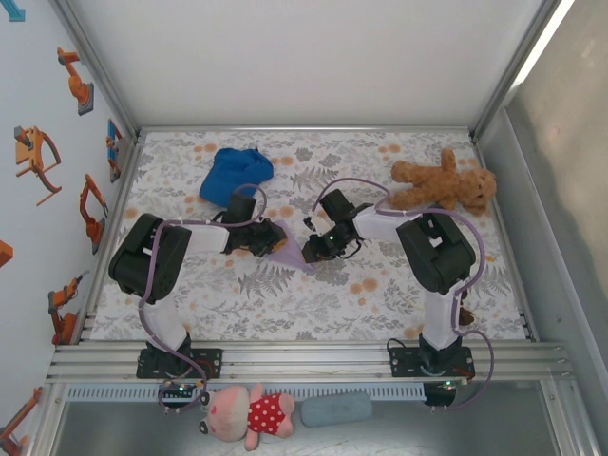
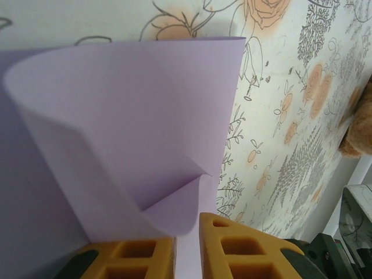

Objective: Fold a paper plane with a square sheet of paper (pick it up from the middle)
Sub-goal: Fourth fold the wing at the center of the table.

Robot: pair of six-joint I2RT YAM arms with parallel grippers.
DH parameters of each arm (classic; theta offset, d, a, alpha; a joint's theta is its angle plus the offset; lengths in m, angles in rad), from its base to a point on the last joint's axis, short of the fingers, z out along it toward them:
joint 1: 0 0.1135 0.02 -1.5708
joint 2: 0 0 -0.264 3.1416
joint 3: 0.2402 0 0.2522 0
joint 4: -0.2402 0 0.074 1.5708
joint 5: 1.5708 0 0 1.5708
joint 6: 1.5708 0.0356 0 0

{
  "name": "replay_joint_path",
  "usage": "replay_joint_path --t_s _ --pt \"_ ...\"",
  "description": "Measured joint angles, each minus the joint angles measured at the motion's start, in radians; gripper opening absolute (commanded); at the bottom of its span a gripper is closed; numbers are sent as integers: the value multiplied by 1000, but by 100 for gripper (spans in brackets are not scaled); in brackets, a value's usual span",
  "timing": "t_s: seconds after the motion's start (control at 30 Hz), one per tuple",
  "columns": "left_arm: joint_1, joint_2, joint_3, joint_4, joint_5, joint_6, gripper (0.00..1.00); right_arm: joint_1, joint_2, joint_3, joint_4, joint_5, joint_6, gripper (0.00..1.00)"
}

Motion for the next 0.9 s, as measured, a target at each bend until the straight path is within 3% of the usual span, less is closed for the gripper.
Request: replay_joint_path --t_s 0.3,0.53,0.9 --pt "0 22 28 -20 8 13 19 0 0 0 0 0 0 21" --pt "1 28 39 -35 11 14 19 12 -42 -28 20 25 34 30" --pt "1 29 44 -44 11 15 19 22 -167 -55 45 106 77 27"
